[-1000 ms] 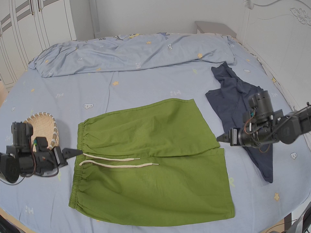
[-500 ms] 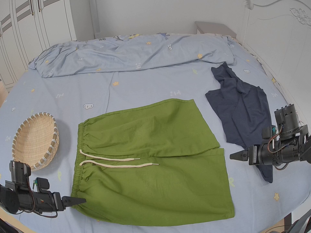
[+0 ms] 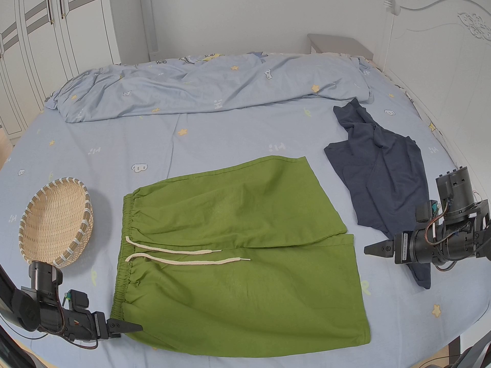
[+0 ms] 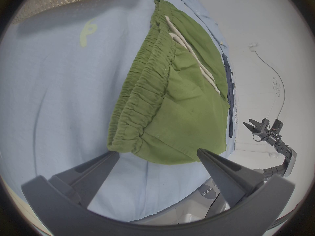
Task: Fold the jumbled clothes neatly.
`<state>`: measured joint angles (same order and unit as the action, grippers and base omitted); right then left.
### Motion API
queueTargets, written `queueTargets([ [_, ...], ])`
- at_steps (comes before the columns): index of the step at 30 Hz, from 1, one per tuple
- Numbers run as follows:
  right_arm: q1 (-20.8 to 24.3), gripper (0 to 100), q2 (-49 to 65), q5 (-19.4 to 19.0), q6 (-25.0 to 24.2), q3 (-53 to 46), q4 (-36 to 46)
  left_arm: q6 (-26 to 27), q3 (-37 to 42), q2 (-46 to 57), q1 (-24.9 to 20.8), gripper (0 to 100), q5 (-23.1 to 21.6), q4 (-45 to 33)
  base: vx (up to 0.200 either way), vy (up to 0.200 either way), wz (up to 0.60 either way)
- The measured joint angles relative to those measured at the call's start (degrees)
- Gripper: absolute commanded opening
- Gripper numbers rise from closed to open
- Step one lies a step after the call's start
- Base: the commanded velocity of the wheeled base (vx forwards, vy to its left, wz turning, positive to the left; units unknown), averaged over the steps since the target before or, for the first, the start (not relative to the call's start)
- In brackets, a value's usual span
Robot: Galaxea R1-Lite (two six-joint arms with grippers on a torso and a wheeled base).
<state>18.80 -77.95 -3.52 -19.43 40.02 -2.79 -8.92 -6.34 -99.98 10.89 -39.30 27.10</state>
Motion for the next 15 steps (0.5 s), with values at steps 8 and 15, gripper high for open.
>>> queueTargets([
  [8, 0.0, 100, 0.0, 0.0, 0.0, -0.3, -0.2, -0.1, -2.0, -1.7, 1.0, 100, -0.2, -0.1, 0.0, 0.0, 0.0],
  [15, 0.0, 100, 0.0, 0.0, 0.0, -0.5, -0.3, -0.4, -3.9, -1.9, 2.7, 100, -0.5, 0.1, 0.0, 0.0, 0.0],
])
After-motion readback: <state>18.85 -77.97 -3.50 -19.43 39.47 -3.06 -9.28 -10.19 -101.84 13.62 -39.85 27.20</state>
